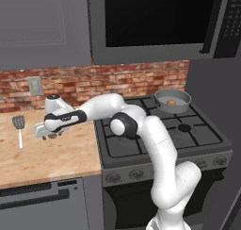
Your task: Put the onion and garlic in the pot. Retrieve the spatula and lightly stir the vegetables in the pot.
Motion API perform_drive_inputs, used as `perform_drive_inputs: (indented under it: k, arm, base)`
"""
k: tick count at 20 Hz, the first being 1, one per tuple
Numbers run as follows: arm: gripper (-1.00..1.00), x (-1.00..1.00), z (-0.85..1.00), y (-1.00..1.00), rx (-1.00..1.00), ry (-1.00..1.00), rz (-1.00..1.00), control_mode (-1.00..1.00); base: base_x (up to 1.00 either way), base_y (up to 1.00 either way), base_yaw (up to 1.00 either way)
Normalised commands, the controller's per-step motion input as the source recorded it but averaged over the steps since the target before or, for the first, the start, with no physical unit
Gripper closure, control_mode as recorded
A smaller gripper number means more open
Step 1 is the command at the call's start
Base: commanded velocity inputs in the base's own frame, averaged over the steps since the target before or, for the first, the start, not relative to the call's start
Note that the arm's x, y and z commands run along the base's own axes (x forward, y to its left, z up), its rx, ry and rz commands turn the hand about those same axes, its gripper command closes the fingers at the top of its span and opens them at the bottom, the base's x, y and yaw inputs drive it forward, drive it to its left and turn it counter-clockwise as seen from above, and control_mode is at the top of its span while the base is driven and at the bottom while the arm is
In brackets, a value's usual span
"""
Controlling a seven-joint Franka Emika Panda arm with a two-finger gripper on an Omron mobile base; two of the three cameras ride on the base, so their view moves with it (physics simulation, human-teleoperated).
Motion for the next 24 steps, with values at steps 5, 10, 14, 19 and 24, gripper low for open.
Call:
perform_drive_inputs:
  k: [5, 10, 14, 19, 24]
  arm:
    - [-1.0, 0.0, -0.04, 0.0, 0.0, 0.0, 0.0, -1.0]
    - [-1.0, 0.0, 0.0, 0.0, 0.0, 0.0, 0.0, -1.0]
    - [1.0, 0.0, 0.0, 0.0, 0.0, 0.0, 0.0, -1.0]
    - [1.0, 0.0, 0.0, 0.0, 0.0, 0.0, 0.0, -1.0]
    - [1.0, 0.0, 0.0, 0.0, 0.0, 0.0, 0.0, -1.0]
  base:
    - [0.0, 0.0, 0.0]
    - [0.0, 0.0, 0.0]
    - [0.0, 0.0, 0.0]
    - [0.0, 0.0, 0.0]
    - [0.0, 0.0, 0.0]
